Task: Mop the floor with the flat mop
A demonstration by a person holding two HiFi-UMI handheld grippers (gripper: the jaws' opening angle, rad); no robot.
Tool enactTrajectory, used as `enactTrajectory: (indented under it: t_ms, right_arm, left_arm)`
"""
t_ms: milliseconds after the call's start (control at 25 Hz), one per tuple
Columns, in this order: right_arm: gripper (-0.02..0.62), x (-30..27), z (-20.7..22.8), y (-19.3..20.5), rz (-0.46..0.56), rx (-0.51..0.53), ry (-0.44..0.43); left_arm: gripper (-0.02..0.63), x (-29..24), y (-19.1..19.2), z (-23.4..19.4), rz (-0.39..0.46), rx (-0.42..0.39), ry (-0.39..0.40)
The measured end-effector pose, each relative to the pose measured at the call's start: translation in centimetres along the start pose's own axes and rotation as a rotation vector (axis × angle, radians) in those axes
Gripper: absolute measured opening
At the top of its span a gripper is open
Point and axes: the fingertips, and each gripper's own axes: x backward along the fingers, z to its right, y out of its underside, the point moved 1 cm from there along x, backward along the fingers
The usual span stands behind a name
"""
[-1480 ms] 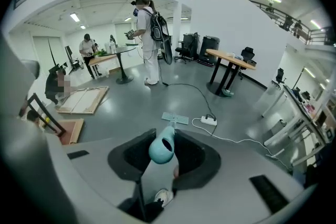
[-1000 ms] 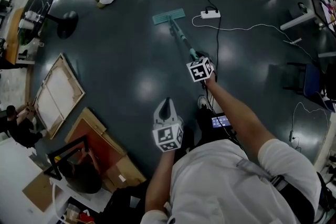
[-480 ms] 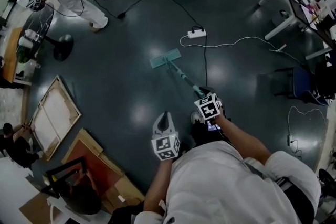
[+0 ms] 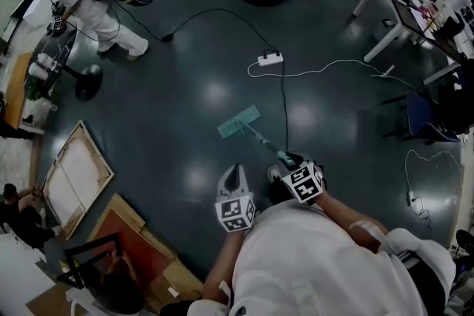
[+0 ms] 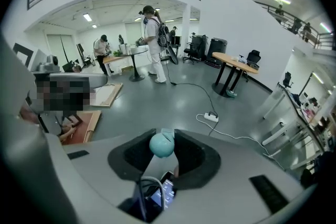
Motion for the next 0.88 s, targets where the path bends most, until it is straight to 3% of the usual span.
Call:
enactTrajectory:
  t_ms: [880]
  right_arm:
    - [0.113,0.0,-1.3,0.4,0.035,0.035,-0.013]
  left_arm:
    - [0.005,1.4,0.3,0.5,0.014,-0.012,-0.02]
